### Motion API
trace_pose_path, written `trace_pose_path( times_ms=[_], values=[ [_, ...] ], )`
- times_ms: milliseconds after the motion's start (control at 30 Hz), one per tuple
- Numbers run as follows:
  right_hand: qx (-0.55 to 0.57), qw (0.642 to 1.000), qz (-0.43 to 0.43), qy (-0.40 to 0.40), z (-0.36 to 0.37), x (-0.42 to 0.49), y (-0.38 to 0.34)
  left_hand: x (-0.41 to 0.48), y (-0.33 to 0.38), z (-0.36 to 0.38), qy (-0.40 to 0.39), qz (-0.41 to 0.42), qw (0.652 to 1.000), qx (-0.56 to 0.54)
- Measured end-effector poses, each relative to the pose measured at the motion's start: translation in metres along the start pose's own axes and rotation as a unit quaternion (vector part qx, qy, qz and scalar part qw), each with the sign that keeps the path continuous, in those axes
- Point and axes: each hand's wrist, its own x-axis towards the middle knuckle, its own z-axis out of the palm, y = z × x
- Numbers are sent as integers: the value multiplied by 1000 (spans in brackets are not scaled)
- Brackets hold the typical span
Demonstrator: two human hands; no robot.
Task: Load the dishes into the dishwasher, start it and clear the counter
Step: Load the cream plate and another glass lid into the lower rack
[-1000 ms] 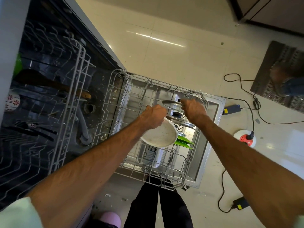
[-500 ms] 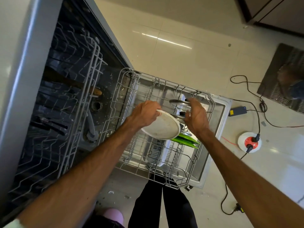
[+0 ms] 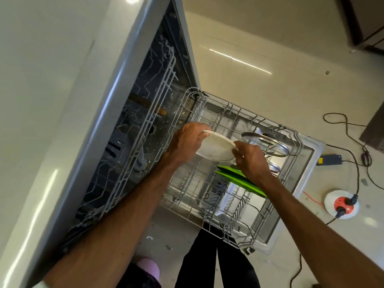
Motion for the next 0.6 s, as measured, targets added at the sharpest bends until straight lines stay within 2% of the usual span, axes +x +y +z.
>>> trace_pose_path(
  times_ms=[100, 233, 300, 600],
  values=[
    [-25, 999, -23, 5, -9, 20, -8, -3, 0, -9, 43, -19, 999, -18],
    [-31, 998, -17, 58, -22, 56, -25, -3, -7, -21, 138, -143, 979, -47],
    [-38, 995, -16, 88, -28, 72, -35, -4, -16, -24, 160, -173, 970, -53],
    [-111, 993, -19, 39, -19, 92, -53, -8, -19, -12, 118, -206, 970, -62]
  ],
)
